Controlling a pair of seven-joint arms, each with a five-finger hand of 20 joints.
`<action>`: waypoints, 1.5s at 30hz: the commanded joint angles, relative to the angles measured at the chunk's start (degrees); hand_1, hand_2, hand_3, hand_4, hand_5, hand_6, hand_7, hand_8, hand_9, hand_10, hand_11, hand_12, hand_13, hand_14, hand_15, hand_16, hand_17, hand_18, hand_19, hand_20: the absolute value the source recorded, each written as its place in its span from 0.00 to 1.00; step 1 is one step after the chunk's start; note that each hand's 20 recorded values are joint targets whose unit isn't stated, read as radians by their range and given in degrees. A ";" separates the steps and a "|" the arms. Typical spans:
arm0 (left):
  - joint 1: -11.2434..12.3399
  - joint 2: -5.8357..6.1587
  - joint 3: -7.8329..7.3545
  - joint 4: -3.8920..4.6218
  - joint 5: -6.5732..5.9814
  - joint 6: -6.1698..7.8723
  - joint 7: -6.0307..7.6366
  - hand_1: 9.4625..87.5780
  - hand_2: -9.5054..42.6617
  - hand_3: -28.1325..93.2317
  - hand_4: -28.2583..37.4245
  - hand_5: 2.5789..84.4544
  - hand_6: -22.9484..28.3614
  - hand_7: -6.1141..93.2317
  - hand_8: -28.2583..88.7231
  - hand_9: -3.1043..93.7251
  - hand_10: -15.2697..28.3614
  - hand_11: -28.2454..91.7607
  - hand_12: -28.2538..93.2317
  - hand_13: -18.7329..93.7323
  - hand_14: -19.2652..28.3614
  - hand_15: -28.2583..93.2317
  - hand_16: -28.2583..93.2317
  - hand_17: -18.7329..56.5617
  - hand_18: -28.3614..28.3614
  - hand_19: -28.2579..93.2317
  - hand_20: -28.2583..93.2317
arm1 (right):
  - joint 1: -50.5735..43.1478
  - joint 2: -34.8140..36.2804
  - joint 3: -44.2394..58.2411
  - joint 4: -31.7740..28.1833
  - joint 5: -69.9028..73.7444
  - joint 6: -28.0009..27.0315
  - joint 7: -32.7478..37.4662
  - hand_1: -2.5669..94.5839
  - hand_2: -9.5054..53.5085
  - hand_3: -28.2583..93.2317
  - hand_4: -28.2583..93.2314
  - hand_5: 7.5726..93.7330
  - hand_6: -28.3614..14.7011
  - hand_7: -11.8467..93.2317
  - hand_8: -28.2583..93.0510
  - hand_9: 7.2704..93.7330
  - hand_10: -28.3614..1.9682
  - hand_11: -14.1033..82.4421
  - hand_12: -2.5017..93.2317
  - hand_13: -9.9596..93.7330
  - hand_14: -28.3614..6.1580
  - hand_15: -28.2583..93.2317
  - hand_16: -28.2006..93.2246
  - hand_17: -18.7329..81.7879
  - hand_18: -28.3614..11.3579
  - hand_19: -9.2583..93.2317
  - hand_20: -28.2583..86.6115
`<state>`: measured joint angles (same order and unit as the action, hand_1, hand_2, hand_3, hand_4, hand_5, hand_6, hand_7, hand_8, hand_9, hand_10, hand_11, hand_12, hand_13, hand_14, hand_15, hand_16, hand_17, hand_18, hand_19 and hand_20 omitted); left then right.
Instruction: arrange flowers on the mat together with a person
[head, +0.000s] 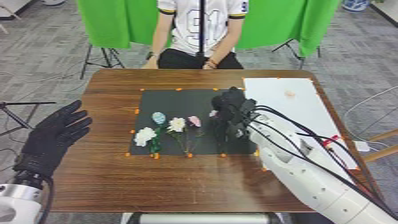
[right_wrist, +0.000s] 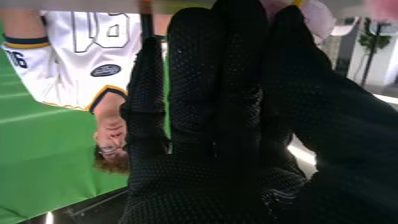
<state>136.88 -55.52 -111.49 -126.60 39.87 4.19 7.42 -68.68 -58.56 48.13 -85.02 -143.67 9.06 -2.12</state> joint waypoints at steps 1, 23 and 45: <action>0.40 -0.50 0.04 0.44 -0.01 -0.18 -0.52 0.21 0.15 0.81 0.05 0.38 0.54 0.22 0.18 0.33 0.64 0.38 0.39 0.37 0.72 0.45 0.26 0.14 0.90 0.61 0.33 | 1.35 -0.21 -0.43 1.77 -2.17 0.45 1.78 0.53 0.00 0.86 0.00 0.67 0.77 0.60 0.23 0.91 0.79 0.33 0.50 0.78 0.72 0.64 0.54 0.45 0.35 0.70 0.61; 0.55 -0.67 -0.25 0.44 0.02 -0.17 -0.48 0.21 0.15 0.81 0.05 0.38 0.54 0.22 0.17 0.33 0.64 0.39 0.39 0.37 0.72 0.45 0.26 0.14 0.90 0.61 0.33 | 0.86 1.72 1.72 -0.86 -2.25 -3.01 1.37 0.42 0.00 0.89 0.00 0.55 0.73 0.53 0.22 0.72 0.71 0.44 0.38 0.68 0.66 0.67 0.45 0.41 0.32 0.69 0.61; 0.71 -0.91 -0.37 0.44 0.11 -0.23 -0.34 0.21 0.15 0.81 0.05 0.38 0.54 0.22 0.17 0.33 0.64 0.39 0.39 0.37 0.73 0.45 0.26 0.14 0.90 0.61 0.33 | -0.95 3.58 4.32 -4.90 -1.27 -7.10 -2.08 0.36 0.00 0.92 0.00 0.55 0.73 0.48 0.10 0.67 0.68 0.48 0.29 0.66 0.64 0.66 0.44 0.40 0.31 0.68 0.61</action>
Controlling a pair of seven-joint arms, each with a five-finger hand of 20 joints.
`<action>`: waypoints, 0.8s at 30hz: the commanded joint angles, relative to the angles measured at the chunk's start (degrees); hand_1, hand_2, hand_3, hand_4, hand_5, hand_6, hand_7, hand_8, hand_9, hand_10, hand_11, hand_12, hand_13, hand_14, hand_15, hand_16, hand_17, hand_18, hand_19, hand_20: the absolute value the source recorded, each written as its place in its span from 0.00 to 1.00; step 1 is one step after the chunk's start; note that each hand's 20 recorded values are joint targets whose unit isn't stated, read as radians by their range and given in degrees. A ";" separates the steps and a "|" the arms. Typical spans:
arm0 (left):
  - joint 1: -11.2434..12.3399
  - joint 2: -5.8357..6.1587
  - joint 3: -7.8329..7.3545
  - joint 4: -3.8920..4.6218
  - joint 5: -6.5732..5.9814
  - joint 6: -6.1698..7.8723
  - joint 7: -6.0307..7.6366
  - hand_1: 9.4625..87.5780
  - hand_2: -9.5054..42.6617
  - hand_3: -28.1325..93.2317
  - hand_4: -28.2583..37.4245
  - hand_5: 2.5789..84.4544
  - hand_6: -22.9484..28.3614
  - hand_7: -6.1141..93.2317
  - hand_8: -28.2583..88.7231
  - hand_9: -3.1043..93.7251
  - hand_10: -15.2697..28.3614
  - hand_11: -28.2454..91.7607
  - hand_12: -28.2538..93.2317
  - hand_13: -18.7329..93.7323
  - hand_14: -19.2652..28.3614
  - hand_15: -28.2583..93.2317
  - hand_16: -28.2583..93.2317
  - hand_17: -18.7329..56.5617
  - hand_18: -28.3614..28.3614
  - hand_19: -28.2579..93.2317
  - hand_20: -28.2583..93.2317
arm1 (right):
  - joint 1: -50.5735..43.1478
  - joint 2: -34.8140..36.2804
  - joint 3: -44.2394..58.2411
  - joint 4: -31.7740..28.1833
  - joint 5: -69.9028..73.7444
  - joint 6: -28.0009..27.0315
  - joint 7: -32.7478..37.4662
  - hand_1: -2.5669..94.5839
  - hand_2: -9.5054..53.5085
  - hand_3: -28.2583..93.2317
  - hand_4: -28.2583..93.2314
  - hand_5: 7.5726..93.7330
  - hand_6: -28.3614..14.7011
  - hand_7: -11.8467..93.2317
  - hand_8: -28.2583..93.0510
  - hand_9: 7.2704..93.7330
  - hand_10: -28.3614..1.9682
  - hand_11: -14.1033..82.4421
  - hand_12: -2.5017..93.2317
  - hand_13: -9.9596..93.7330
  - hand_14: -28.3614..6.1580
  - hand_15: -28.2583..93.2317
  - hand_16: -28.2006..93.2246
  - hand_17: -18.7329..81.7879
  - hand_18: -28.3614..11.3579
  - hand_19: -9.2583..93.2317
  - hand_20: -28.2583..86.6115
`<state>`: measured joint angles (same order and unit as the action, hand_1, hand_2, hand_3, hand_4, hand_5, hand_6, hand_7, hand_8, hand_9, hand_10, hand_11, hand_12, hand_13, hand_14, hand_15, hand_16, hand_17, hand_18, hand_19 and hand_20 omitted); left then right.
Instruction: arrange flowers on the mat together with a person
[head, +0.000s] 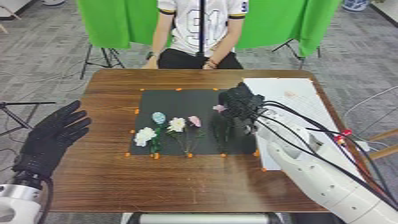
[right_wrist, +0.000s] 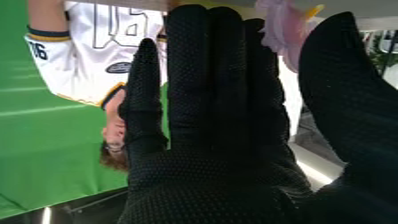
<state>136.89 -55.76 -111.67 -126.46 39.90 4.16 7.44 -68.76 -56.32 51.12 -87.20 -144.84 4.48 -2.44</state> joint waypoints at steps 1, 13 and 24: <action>0.74 -0.61 -0.22 0.29 0.02 -0.21 -0.38 0.21 0.15 0.81 0.05 0.38 0.54 0.22 0.17 0.33 0.64 0.39 0.39 0.37 0.73 0.45 0.26 0.14 0.90 0.61 0.33 | -0.95 1.48 1.46 -2.88 -0.26 -2.66 -2.01 0.36 0.00 0.92 0.00 0.55 0.73 0.48 0.09 0.67 0.68 0.47 0.29 0.66 0.63 0.65 0.44 0.40 0.31 0.68 0.61; 0.99 -0.40 -0.14 0.29 -0.01 -0.25 -0.29 0.21 0.15 0.81 0.05 0.38 0.54 0.22 0.18 0.33 0.64 0.39 0.39 0.37 0.72 0.45 0.26 0.14 0.90 0.61 0.33 | -0.70 2.52 1.98 -2.62 2.43 -4.58 -3.87 0.28 0.16 0.92 0.01 0.57 0.73 0.42 0.09 0.67 0.65 0.42 0.27 0.64 0.58 0.64 0.44 0.38 0.28 0.67 0.61; 0.95 -0.29 -0.23 0.35 -0.12 -0.44 -0.62 0.20 0.15 0.81 0.05 0.38 0.54 0.22 0.18 0.33 0.64 0.38 0.39 0.37 0.72 0.45 0.26 0.14 0.90 0.61 0.33 | -0.83 2.35 1.63 -1.51 3.30 -2.45 -3.78 0.23 0.32 0.91 0.03 0.65 0.75 0.37 0.10 0.71 0.62 0.37 0.25 0.65 0.55 0.63 0.44 0.37 0.26 0.66 0.62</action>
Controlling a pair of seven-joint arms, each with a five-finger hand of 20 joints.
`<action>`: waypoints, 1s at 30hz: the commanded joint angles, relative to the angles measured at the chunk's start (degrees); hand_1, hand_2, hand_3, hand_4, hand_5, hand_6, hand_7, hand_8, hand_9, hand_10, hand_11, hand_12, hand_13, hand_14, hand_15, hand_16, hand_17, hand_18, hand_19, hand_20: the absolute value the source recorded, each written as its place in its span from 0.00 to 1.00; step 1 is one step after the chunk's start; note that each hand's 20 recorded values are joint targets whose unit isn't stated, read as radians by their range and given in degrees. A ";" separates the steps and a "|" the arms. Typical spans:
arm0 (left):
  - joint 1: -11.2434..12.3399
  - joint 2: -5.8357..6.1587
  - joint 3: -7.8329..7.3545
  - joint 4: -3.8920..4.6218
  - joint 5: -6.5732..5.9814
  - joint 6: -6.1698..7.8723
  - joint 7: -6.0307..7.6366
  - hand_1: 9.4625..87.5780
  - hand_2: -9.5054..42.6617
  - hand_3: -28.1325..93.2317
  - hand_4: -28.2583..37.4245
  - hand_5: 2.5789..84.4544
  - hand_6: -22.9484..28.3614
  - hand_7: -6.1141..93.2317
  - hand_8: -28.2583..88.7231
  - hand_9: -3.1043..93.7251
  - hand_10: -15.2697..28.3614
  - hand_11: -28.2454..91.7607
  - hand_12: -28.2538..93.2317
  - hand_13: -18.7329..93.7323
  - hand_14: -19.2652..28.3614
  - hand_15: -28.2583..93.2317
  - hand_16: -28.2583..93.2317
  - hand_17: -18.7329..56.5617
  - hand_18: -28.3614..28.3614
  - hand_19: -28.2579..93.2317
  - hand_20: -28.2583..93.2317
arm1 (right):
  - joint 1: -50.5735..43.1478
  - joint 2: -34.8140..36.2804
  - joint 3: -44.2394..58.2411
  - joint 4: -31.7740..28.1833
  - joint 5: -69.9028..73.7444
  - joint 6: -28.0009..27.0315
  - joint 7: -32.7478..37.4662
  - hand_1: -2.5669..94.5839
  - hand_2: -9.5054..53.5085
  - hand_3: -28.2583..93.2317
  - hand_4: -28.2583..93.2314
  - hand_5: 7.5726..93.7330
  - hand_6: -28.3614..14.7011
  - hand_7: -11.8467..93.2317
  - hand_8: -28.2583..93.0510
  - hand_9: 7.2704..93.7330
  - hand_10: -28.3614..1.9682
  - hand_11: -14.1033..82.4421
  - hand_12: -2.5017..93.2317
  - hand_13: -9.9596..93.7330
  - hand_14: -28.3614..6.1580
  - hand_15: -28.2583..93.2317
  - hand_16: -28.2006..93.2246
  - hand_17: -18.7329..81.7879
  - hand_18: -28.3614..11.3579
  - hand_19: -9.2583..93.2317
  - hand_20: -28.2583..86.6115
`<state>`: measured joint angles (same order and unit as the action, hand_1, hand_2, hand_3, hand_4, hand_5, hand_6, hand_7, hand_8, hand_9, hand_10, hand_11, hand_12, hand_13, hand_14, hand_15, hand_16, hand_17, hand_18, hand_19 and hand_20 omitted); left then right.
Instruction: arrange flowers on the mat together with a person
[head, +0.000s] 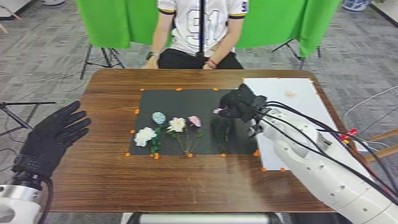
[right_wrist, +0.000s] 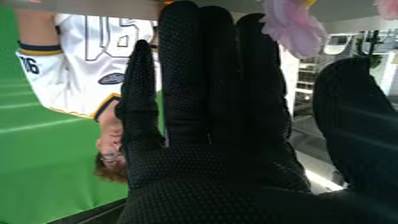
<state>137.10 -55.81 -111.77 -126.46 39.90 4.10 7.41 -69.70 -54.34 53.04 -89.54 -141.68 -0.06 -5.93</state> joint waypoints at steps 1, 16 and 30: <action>0.59 -0.31 -0.14 0.45 -0.07 -0.59 -0.64 0.20 0.15 0.81 0.05 0.38 0.54 0.22 0.18 0.33 0.64 0.38 0.39 0.37 0.73 0.45 0.26 0.14 0.90 0.61 0.33 | 0.15 0.38 -0.37 0.84 0.30 2.28 -0.30 0.24 0.31 0.91 0.03 0.65 0.76 0.37 0.10 0.71 0.63 0.38 0.25 0.66 0.56 0.63 0.44 0.38 0.26 0.66 0.62; 0.66 -0.17 -0.13 0.33 -0.13 -0.38 -0.60 0.20 0.16 0.81 0.05 0.38 0.54 0.22 0.18 0.33 0.64 0.39 0.39 0.37 0.72 0.45 0.26 0.14 0.90 0.61 0.33 | 0.43 -0.21 -1.51 2.63 1.55 7.03 -1.05 0.42 0.07 0.87 0.00 0.70 0.79 0.48 0.18 0.78 0.72 0.42 0.26 0.70 0.63 0.63 0.45 0.40 0.29 0.67 0.62; 0.71 -0.43 -0.25 0.22 0.03 -0.50 -0.21 0.20 0.16 0.81 0.04 0.38 0.54 0.22 0.17 0.33 0.64 0.39 0.39 0.37 0.72 0.45 0.26 0.14 0.90 0.61 0.33 | -4.32 -0.10 7.38 -4.56 6.96 7.50 1.85 0.31 0.14 0.93 0.01 0.61 0.74 0.41 0.10 0.68 0.65 0.42 0.27 0.67 0.59 0.64 0.45 0.39 0.28 0.68 0.62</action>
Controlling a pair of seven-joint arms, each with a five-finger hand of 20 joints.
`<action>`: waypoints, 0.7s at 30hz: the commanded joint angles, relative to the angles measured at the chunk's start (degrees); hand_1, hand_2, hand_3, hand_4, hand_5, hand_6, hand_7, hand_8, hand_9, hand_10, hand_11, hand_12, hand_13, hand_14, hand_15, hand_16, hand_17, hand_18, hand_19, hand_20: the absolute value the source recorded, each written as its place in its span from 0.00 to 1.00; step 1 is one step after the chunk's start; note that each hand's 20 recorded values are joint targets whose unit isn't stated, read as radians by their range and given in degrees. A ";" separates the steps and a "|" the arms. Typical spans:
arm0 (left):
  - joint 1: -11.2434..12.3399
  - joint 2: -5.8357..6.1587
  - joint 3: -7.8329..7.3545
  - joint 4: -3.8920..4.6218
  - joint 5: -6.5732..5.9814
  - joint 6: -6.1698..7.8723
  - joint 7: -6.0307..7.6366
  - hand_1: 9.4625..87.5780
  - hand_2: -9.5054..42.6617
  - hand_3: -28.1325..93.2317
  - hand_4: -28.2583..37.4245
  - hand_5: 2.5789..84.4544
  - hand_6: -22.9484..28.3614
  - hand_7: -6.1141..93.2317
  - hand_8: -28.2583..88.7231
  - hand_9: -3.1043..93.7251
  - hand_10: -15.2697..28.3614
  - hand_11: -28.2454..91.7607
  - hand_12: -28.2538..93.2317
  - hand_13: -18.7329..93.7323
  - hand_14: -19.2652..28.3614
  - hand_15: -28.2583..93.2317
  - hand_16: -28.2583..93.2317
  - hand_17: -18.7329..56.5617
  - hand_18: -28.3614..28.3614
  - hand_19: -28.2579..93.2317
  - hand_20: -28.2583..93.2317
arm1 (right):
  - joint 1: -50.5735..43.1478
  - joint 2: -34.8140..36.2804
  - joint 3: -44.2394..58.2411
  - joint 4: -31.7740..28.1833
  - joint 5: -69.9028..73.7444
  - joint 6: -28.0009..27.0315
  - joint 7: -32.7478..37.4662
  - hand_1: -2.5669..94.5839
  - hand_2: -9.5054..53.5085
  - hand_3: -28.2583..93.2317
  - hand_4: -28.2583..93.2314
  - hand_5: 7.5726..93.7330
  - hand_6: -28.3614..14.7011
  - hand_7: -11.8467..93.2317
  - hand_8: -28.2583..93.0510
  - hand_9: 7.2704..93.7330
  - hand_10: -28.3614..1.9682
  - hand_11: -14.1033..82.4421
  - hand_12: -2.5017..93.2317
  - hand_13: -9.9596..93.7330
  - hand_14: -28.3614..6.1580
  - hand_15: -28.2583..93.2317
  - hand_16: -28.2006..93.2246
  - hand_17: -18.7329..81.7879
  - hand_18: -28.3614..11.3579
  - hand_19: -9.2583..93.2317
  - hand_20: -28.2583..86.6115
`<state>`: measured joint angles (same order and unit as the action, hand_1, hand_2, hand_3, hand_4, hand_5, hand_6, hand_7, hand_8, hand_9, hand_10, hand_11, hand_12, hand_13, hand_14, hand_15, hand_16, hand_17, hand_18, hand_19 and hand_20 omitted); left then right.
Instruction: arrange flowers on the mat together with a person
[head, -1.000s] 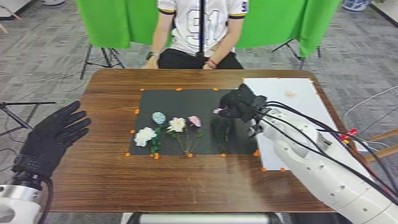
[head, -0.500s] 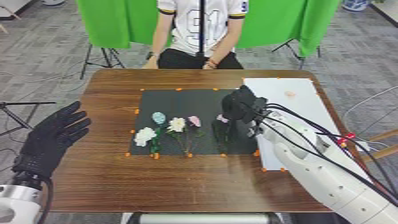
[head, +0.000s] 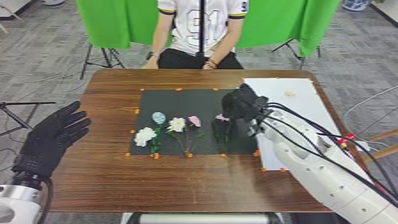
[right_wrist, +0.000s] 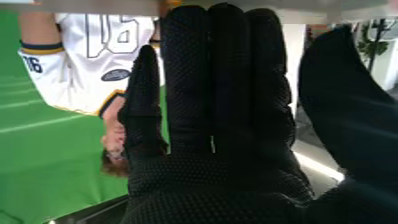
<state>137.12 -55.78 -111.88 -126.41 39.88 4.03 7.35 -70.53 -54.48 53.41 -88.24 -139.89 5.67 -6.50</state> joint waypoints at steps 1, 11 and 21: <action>0.82 -0.50 -0.26 0.07 0.00 -0.41 -0.26 0.20 0.16 0.81 0.04 0.38 0.54 0.22 0.17 0.33 0.64 0.39 0.39 0.37 0.72 0.45 0.26 0.14 0.90 0.61 0.33 | -4.51 -0.05 8.59 -6.87 6.75 1.69 2.67 0.30 0.15 0.93 0.01 0.59 0.73 0.40 0.10 0.67 0.64 0.42 0.27 0.66 0.59 0.64 0.45 0.39 0.28 0.68 0.62; 0.51 -1.67 -0.63 0.25 0.15 -0.44 -0.13 0.20 0.16 0.81 0.04 0.38 0.54 0.22 0.17 0.33 0.64 0.39 0.39 0.37 0.72 0.45 0.26 0.14 0.90 0.61 0.33 | -25.52 -6.92 38.45 -19.14 53.53 -24.96 -0.19 0.22 0.22 0.90 0.03 0.46 0.63 0.31 0.13 0.50 0.50 0.35 0.27 0.51 0.49 0.58 0.43 0.33 0.22 0.60 0.58; 1.72 -2.13 -2.52 -0.27 0.09 -0.45 0.48 0.20 0.16 0.81 0.05 0.38 0.54 0.22 0.18 0.33 0.64 0.39 0.39 0.37 0.72 0.45 0.26 0.14 0.90 0.61 0.33 | -43.29 -12.99 50.56 -27.83 71.89 -24.28 3.62 0.20 0.17 0.90 0.05 0.40 0.59 0.25 0.16 0.44 0.47 0.30 0.29 0.47 0.45 0.48 0.45 0.32 0.19 0.56 0.54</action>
<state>137.25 -56.87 -113.13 -126.45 39.92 3.88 7.41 -99.27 -64.15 99.13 -113.07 -89.72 -25.14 -3.09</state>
